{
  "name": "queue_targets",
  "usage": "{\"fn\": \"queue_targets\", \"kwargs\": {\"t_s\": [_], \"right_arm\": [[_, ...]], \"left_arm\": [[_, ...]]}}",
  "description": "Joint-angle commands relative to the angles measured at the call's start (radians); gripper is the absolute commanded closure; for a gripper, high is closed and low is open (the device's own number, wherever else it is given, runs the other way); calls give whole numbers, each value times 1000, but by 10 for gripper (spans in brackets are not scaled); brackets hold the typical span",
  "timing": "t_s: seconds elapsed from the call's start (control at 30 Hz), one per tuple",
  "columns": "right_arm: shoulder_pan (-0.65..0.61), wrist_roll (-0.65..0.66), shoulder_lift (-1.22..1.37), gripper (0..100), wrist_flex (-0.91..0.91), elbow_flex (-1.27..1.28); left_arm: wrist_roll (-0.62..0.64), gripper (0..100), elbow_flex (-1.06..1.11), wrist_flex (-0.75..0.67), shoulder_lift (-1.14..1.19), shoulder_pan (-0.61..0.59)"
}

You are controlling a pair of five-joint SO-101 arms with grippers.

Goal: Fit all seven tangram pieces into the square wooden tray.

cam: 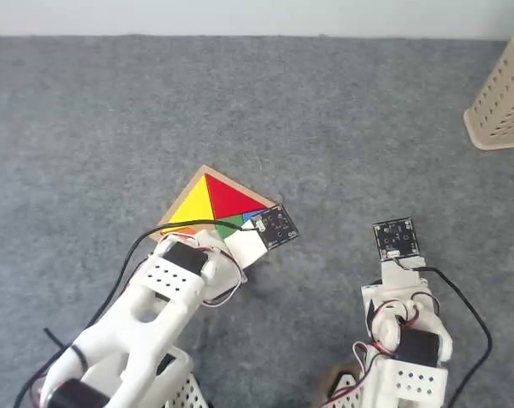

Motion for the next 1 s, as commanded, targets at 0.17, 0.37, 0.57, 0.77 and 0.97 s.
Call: {"fn": "queue_targets", "kwargs": {"t_s": [0.17,0.37,0.57,0.77,0.97], "right_arm": [[12,11,-15,992,-13,6],[12,11,-15,992,-13,6],[12,11,-15,992,-13,6],[12,11,-15,992,-13,6],[12,11,-15,992,-13,6]], "left_arm": [[-2,984,8,-48,-17,-8],[51,984,15,-92,-17,-8],[46,984,30,-123,-17,-15],[44,984,31,-186,-17,-137],[46,984,30,-186,-17,-163]]}}
